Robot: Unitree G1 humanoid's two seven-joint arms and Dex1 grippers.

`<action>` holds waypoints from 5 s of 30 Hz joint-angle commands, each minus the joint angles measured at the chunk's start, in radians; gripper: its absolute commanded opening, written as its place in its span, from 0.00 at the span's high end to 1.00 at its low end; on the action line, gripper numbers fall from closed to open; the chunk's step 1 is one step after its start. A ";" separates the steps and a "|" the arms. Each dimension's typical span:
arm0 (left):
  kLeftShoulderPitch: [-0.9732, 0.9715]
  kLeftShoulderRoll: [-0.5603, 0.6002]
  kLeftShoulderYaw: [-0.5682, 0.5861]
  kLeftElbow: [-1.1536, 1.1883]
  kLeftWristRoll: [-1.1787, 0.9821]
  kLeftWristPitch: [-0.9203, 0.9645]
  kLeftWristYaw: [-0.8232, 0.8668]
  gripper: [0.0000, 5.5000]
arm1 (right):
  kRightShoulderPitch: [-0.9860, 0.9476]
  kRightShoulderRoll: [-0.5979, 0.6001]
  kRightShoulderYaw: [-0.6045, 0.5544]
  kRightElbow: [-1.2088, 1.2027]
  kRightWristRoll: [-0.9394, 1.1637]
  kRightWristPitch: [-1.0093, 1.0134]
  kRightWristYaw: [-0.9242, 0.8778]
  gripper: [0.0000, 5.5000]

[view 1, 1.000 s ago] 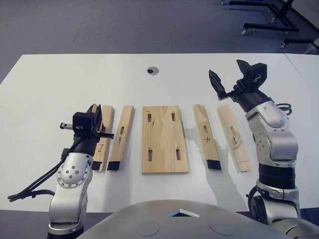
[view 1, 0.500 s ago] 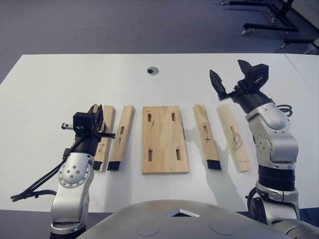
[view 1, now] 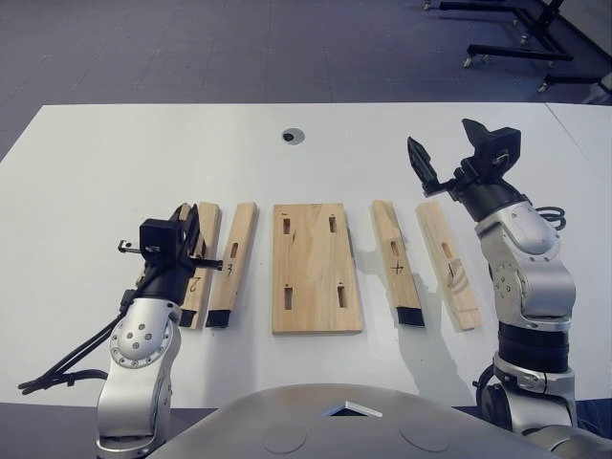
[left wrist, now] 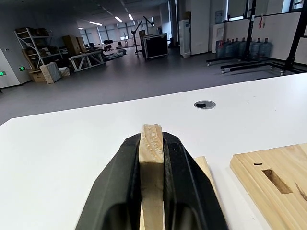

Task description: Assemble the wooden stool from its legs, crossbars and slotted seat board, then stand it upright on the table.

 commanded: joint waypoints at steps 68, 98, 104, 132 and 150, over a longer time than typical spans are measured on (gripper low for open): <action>-0.187 -0.034 0.075 -0.038 -0.074 0.033 -0.016 0.55 | 0.038 0.006 0.022 0.008 -0.026 -0.006 -0.004 0.11; -0.098 0.049 -0.023 0.372 -0.017 0.032 -0.047 0.55 | 0.021 0.068 0.058 -0.080 0.004 0.038 -0.032 0.11; -0.177 0.013 0.025 0.322 -0.035 -0.019 -0.020 0.55 | 0.038 0.078 0.065 -0.080 0.004 0.035 -0.039 0.11; 0.212 0.069 0.132 -0.083 -0.168 -0.205 -0.202 0.51 | 0.289 0.243 0.071 -0.009 -0.029 -0.072 -0.156 0.11; 0.129 0.021 0.243 -0.061 -0.355 0.508 0.031 0.05 | 0.305 0.233 0.091 -0.034 -0.022 -0.031 -0.140 0.11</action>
